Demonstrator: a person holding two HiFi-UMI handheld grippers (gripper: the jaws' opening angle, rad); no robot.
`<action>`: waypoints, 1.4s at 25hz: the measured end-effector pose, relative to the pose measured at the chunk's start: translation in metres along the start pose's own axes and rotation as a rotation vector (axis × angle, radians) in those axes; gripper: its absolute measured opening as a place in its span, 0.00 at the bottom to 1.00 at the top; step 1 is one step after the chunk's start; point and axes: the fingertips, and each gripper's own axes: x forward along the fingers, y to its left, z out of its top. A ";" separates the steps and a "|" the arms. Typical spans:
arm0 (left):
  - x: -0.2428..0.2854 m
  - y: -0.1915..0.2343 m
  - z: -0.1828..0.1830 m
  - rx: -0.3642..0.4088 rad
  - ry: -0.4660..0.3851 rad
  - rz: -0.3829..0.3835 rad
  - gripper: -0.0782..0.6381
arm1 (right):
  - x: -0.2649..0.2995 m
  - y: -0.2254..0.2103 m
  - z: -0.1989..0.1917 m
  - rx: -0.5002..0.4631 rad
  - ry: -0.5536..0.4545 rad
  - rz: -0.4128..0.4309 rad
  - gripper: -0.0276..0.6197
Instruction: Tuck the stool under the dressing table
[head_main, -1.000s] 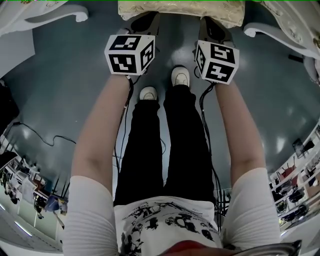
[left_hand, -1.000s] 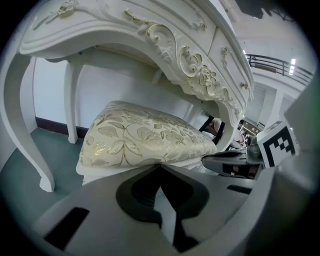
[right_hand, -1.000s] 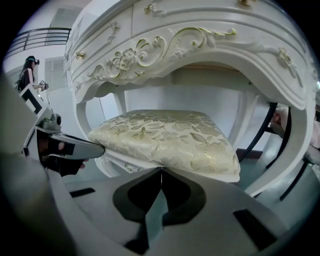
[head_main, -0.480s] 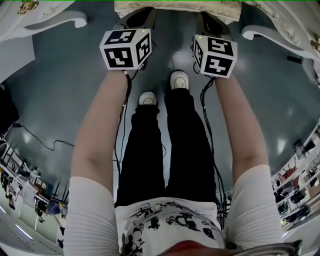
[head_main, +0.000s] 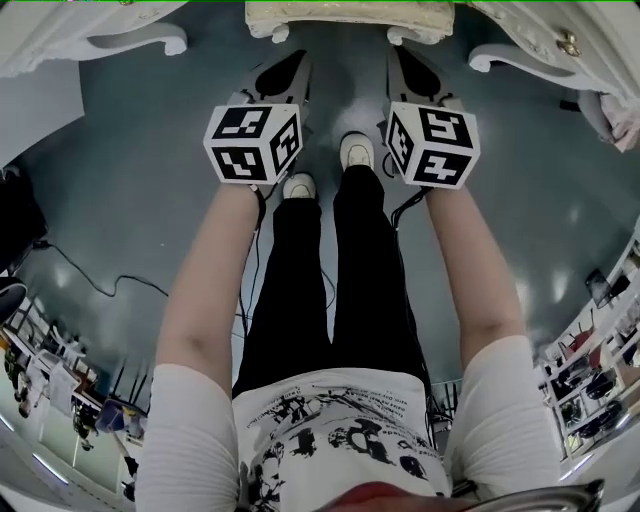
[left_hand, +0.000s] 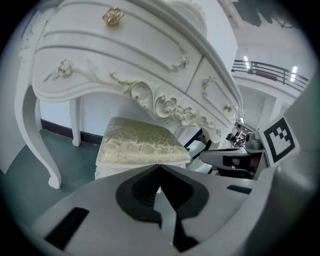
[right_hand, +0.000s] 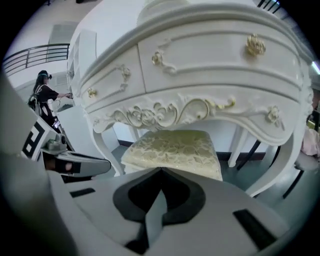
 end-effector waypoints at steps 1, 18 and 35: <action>-0.012 -0.007 0.012 0.012 -0.012 -0.005 0.14 | -0.013 0.005 0.010 -0.002 -0.012 0.004 0.07; -0.217 -0.153 0.283 0.278 -0.314 -0.054 0.14 | -0.244 0.073 0.280 -0.117 -0.335 0.135 0.07; -0.374 -0.240 0.443 0.380 -0.578 -0.092 0.14 | -0.420 0.089 0.434 -0.175 -0.610 0.032 0.07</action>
